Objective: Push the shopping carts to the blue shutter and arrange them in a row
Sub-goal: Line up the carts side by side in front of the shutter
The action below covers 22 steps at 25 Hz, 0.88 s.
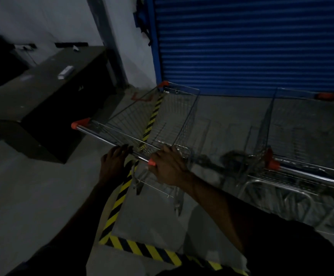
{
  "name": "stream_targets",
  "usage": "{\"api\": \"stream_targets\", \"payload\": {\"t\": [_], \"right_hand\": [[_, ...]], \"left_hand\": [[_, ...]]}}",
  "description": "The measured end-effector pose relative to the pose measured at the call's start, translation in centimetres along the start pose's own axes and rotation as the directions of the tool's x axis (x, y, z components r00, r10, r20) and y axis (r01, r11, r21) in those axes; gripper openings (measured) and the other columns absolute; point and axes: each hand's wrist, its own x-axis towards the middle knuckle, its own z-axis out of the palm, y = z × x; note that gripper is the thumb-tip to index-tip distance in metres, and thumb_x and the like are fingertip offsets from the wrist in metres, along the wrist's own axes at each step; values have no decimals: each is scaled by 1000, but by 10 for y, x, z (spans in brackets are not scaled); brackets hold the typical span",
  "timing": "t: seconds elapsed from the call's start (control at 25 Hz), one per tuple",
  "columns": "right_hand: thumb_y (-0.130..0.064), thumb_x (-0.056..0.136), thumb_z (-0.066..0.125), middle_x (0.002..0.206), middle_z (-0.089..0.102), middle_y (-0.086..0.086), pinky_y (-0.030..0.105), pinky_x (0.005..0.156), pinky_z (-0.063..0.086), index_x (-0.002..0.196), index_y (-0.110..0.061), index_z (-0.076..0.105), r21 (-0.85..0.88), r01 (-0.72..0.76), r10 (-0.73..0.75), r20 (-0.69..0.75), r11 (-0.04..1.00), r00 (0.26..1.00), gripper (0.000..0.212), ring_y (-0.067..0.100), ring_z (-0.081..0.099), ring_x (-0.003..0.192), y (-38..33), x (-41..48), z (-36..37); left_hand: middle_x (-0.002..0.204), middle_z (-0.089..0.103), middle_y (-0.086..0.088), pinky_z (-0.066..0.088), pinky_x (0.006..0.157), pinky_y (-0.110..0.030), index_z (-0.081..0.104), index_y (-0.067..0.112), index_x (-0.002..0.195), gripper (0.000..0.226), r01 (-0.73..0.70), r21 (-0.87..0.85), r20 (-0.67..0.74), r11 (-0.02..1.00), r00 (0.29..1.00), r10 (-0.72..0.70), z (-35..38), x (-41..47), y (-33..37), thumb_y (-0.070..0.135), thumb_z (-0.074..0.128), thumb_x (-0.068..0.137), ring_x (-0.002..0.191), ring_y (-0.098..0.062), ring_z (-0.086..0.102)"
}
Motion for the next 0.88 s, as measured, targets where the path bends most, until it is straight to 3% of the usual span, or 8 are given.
{"api": "stream_targets", "payload": {"t": [0.12,0.24,0.36,0.48,0.6,0.68,0.8,0.88], "right_hand": [[-47,89,56,91,63,1,46,87,38,92,-20,61,-58,-41,38,-59,997,998,28,30,53,103,8,-2,-2],[-53,85,53,98,61,1,45,87,37,104,-21,64,-120,-130,132,8,984,991,39,29,50,105,20,-8,-8],[-51,80,61,100,60,-1,43,85,36,106,-26,65,-163,-187,192,17,969,981,36,28,51,104,35,-25,-12],[-32,67,83,95,66,5,46,89,33,93,-22,68,-197,-319,331,32,927,943,31,31,56,99,50,-32,-27],[-31,85,71,124,65,6,52,108,16,110,-20,71,-351,-403,469,126,845,874,27,30,48,127,75,-43,-49],[-34,84,69,128,63,7,57,111,8,112,-21,70,-418,-416,502,116,808,857,31,30,43,131,92,-64,-57],[-38,66,83,108,69,11,59,110,21,95,-15,72,-469,-374,457,74,800,886,39,31,46,116,116,-96,-67],[-35,65,85,105,71,11,59,109,23,91,-15,72,-450,-372,442,56,812,895,35,32,53,112,134,-113,-71]], "left_hand": [[153,49,1,28,110,-54,49,30,147,59,-108,16,-29,994,994,109,9,16,-4,60,47,97,143,-32,37],[141,58,2,29,107,-51,58,28,137,67,-213,-26,-116,977,971,209,15,23,13,73,29,95,136,-32,46],[128,64,1,34,103,-50,62,29,132,62,-260,-65,-145,963,957,249,20,24,40,69,35,93,123,-33,54],[132,62,3,34,103,-53,52,34,144,62,-329,-58,-80,943,943,324,22,29,67,67,36,93,122,-32,55],[137,58,4,34,105,-55,40,37,151,67,-373,-67,-18,925,928,373,25,35,82,70,38,93,127,-28,53],[137,57,4,34,105,-56,39,37,152,69,-393,-41,-20,918,919,393,29,35,92,73,35,93,127,-29,52],[134,57,8,33,104,-54,45,38,147,65,-420,-49,-35,906,907,419,37,32,124,74,34,94,122,-27,51],[129,58,12,33,102,-50,50,40,140,58,-395,-108,-71,912,918,390,43,28,147,72,38,94,119,-24,50]]}}
